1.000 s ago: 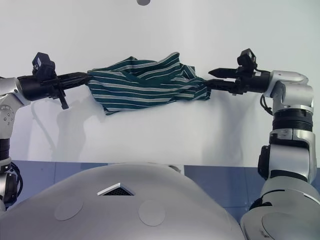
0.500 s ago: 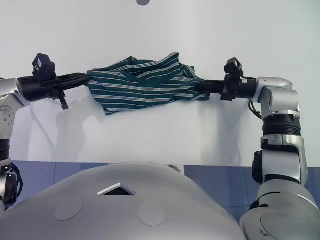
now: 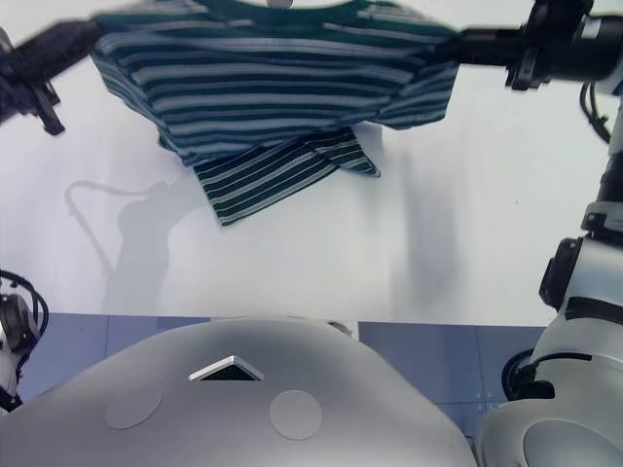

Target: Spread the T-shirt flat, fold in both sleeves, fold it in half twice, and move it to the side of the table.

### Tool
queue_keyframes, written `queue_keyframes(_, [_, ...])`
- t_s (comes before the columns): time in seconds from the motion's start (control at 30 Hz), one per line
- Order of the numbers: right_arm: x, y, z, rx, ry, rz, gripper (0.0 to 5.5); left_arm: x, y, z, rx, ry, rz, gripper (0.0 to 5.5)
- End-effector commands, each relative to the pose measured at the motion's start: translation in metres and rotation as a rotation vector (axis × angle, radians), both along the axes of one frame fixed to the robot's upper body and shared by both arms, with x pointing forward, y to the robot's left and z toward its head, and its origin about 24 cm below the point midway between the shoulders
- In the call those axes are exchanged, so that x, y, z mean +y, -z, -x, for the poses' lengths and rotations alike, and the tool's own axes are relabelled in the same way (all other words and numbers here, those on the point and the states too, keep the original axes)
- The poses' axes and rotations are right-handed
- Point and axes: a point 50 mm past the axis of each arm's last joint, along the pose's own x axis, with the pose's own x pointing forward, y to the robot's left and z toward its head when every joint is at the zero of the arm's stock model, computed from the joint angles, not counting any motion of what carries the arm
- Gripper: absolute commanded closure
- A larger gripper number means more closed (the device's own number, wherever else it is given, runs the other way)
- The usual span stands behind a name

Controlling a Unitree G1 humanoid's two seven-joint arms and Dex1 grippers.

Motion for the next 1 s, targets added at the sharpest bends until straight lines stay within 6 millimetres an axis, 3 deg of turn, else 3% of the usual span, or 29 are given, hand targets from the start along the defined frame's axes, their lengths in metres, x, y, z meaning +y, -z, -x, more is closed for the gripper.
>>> queue_keyframes(0.03, [0.025, -0.049, -0.029, -0.202, -0.019, -0.04, 5.45, -0.01, -0.031, -0.033, -0.12, 0.007, -0.069, 5.5])
queue_keyframes(0.23, [0.038, -0.108, -0.051, -0.395, 0.043, -0.112, 5.45, 0.001, -0.101, -0.075, -0.331, -0.172, 0.058, 5.5])
queue_keyframes(0.4, [0.046, -0.142, -0.057, -0.496, 0.096, -0.154, 5.45, -0.004, -0.134, -0.089, -0.407, -0.207, 0.058, 5.5])
queue_keyframes(0.53, [0.054, -0.154, -0.063, -0.546, 0.174, -0.193, 5.45, -0.005, -0.149, -0.097, -0.44, -0.243, 0.028, 5.5])
queue_keyframes(0.67, [0.052, -0.166, -0.064, -0.583, 0.242, -0.256, 5.45, -0.006, -0.159, -0.101, -0.476, -0.284, 0.008, 5.5])
queue_keyframes(0.8, [0.054, -0.164, -0.066, -0.58, 0.248, -0.275, 5.45, -0.001, -0.16, -0.1, -0.505, -0.293, 0.043, 5.5])
queue_keyframes(1.0, [0.044, -0.127, -0.066, -0.482, 0.17, -0.263, 5.45, -0.005, -0.121, -0.099, -0.44, -0.164, -0.016, 5.5])
